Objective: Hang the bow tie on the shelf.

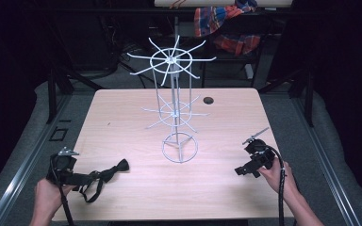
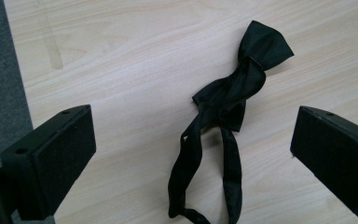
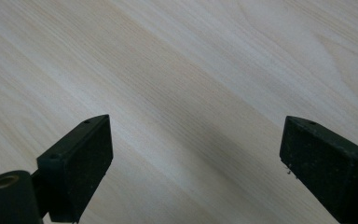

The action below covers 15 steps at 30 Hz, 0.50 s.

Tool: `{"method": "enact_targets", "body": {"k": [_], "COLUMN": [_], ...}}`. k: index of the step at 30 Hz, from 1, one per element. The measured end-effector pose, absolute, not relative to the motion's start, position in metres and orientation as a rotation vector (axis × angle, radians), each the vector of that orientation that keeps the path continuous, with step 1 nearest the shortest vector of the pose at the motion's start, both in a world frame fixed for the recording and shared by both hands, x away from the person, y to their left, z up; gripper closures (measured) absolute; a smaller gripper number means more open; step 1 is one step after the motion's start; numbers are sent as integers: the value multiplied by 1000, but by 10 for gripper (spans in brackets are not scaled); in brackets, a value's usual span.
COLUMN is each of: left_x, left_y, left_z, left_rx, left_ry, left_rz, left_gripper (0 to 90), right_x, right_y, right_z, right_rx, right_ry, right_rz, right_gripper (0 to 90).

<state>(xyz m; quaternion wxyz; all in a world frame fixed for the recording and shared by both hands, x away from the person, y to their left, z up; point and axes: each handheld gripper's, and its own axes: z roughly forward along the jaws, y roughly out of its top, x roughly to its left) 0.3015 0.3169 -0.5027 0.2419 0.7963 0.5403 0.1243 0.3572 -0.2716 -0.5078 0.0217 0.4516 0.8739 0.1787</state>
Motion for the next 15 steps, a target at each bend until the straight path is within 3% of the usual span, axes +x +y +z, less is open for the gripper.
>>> {"method": "enact_targets", "body": {"k": [4,11,15], "left_x": [303,304,305], "left_y": [313,314,316], "left_z": [-504,-508,-512], "left_rx": [2190,2214,2223], "left_ry": [1467,1470,1498], "left_rz": [328,288,277], "left_gripper": [24,270,366], "right_x": [358,359,359], "right_y": [-271,-271,-271], "right_z": [-510,-511,-511], "right_rx": [1415,1401,1403], "right_ry": [2717,2720,2730], "right_rz": [574,540,537], "right_gripper": [92,94,95]}}
